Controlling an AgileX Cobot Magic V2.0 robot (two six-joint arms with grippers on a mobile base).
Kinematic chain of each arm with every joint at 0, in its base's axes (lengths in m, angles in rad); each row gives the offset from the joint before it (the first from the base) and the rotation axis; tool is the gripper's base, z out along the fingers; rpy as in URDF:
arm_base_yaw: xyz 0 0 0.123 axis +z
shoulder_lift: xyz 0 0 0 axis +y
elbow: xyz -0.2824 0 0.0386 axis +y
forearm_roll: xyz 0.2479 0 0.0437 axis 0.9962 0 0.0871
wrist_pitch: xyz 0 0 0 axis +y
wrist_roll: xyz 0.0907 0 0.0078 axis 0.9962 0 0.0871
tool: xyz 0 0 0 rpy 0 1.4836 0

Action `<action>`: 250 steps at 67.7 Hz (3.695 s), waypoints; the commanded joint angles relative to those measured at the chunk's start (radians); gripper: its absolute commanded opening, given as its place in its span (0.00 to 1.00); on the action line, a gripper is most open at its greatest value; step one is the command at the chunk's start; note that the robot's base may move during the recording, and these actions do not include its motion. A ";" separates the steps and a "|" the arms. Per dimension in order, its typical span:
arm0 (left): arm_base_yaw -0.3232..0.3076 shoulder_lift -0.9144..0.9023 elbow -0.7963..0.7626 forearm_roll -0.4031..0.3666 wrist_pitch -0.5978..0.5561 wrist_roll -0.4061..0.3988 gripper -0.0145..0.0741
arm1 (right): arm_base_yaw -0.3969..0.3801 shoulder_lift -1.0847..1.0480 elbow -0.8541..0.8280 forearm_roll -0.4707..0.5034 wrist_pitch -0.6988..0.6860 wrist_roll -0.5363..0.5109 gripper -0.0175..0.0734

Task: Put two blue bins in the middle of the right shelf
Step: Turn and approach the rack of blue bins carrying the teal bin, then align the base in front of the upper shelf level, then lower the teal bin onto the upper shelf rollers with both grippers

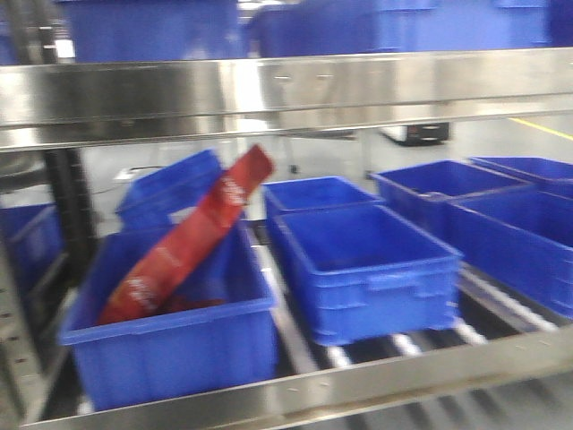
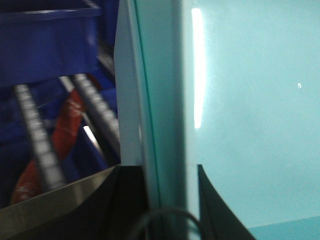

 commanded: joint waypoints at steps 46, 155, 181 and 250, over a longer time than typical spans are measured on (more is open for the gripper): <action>-0.004 -0.022 -0.020 -0.053 -0.127 -0.005 0.04 | 0.004 -0.013 -0.013 0.045 -0.066 -0.027 0.02; -0.004 -0.022 -0.020 -0.049 -0.127 -0.005 0.04 | 0.004 -0.013 -0.013 0.045 -0.079 -0.027 0.02; -0.004 -0.022 -0.020 -0.049 -0.127 -0.005 0.04 | 0.004 -0.013 -0.013 0.045 -0.079 -0.027 0.02; -0.004 0.057 -0.013 -0.053 0.348 0.044 0.04 | 0.004 0.085 -0.007 0.051 0.175 -0.029 0.02</action>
